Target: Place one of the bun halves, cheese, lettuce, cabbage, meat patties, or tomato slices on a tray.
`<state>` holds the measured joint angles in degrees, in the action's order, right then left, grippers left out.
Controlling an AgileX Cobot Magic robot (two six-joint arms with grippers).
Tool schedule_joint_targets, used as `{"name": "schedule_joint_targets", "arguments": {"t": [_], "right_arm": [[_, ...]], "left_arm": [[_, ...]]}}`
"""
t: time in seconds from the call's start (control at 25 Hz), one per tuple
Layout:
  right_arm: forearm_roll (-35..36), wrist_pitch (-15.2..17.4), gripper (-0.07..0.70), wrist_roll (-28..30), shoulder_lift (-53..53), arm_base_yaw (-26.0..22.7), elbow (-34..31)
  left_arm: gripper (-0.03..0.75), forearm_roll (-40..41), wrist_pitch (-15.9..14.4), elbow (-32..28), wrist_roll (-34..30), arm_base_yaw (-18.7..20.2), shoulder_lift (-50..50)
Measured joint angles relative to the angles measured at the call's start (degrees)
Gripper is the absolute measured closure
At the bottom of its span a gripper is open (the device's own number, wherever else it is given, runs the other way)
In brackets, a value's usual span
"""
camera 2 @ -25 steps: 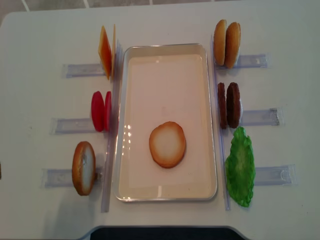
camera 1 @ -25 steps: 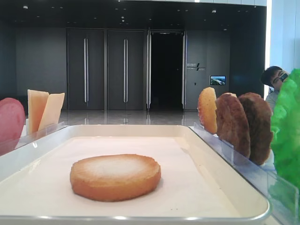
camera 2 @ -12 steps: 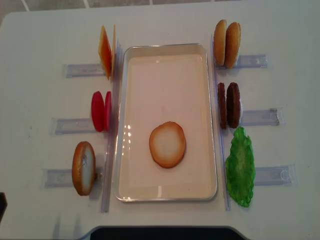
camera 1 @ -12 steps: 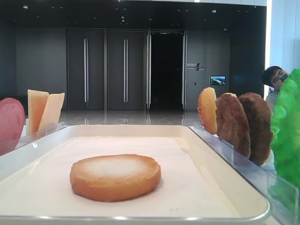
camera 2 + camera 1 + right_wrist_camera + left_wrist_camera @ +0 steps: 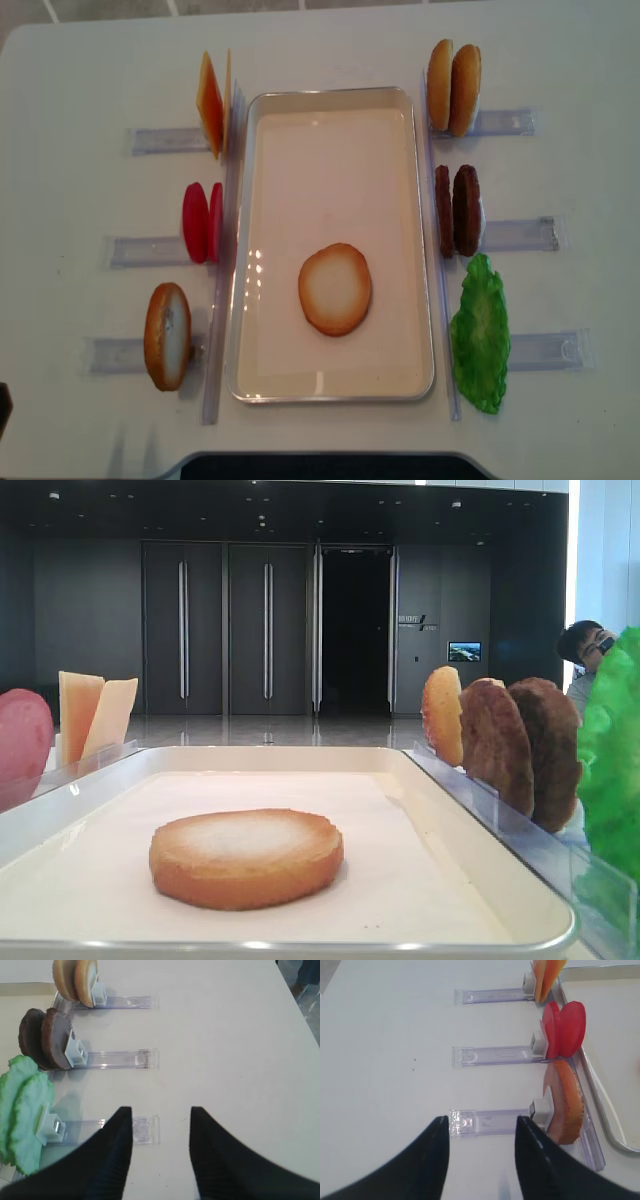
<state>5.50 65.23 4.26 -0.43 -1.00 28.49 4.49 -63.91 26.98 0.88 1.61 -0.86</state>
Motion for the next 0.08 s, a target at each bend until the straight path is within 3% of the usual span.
{"name": "schedule_joint_targets", "arguments": {"t": [0.08], "right_arm": [[0.0, 0.0, 0.335, 0.0, 0.0, 0.0, 0.0]], "left_arm": [[0.395, 0.0, 0.0, 0.0, 0.0, 0.0, 0.0]]}}
